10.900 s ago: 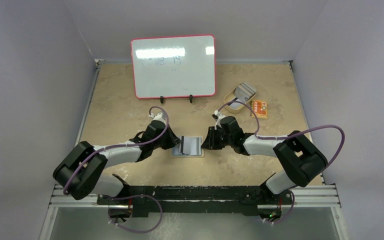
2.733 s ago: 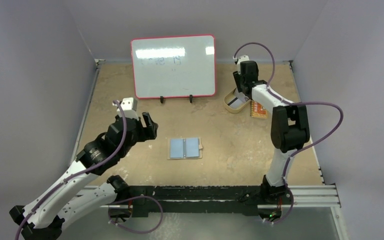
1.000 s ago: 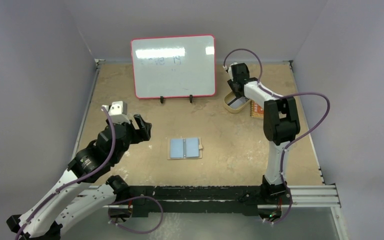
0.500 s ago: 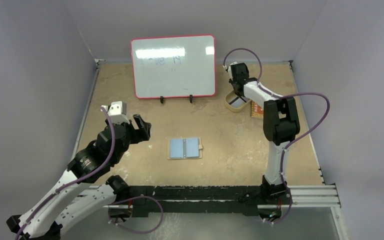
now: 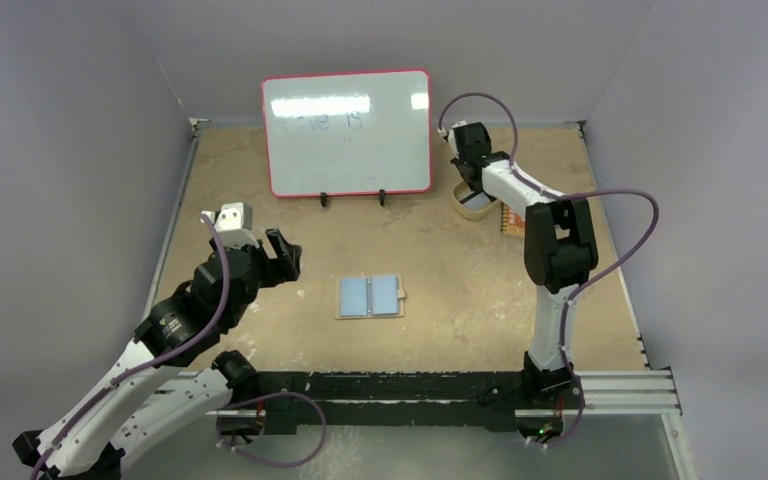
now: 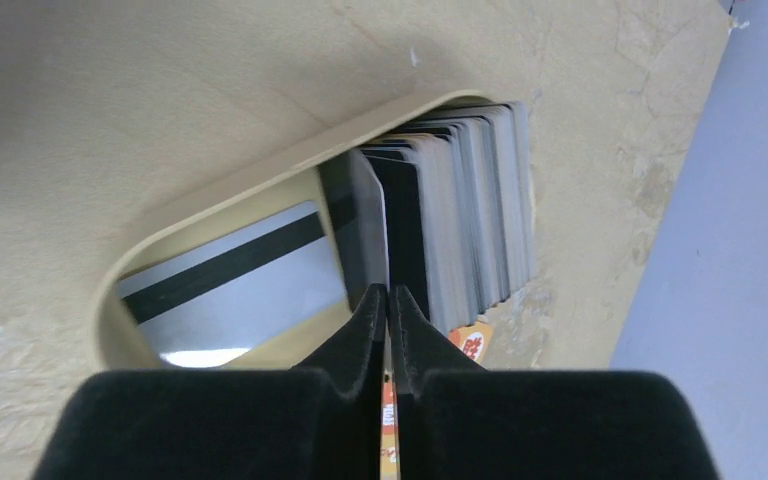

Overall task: Put the credit cards into the card holder
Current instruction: Pick up the credit card from the storage box.

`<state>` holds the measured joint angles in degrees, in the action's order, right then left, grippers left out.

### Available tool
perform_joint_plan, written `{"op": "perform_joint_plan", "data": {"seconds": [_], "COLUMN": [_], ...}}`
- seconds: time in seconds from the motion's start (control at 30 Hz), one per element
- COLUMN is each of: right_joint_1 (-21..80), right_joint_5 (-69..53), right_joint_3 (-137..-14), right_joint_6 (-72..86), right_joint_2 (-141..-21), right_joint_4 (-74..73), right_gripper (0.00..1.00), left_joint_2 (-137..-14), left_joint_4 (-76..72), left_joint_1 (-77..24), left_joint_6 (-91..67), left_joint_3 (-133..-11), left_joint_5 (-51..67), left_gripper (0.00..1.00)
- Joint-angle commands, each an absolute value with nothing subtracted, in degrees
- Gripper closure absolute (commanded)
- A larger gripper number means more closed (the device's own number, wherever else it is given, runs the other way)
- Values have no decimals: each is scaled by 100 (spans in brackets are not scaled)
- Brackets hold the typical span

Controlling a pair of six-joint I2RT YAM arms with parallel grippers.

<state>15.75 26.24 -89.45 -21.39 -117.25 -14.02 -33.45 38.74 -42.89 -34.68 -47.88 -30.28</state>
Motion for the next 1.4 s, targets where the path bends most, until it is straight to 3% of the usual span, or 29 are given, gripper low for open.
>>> {"op": "perform_joint_plan", "data": {"seconds": [0.0,0.3,0.63,0.8,1.03,1.37], "right_joint_1": [1791,2148,2896,3250,3727,4472], "right_joint_5": [2750,2110,2382,1451,152,-1074], "right_joint_3": [-9337,-9524,-8398,-7681,-6446,-5078], "right_joint_6": [-1919,-655,682,1357,2484,3918], "right_joint_2": [-11330,-11010,-9399,-8447,-7618,-7776], "right_joint_4": [-1845,-2661,-1973,-1427,-425,1196], "right_gripper": [100,100,100,100,100,100], "left_joint_2": [-3323,-3371,-3882,-4451,-4815,-5008], "left_joint_4": [3753,3762,3897,3943,3385,2628], "left_joint_1": [-4307,-4309,-4307,-4311,-4213,-4122], "left_joint_6": [-3381,-3430,-3629,-4063,-4809,-5583], "left_joint_3": [-4787,-4768,-4833,-4918,-4289,-3239], "left_joint_5": [-3175,-3178,-3218,-2935,-2146,-1662], "left_gripper": [26,25,24,25,35,49]}}
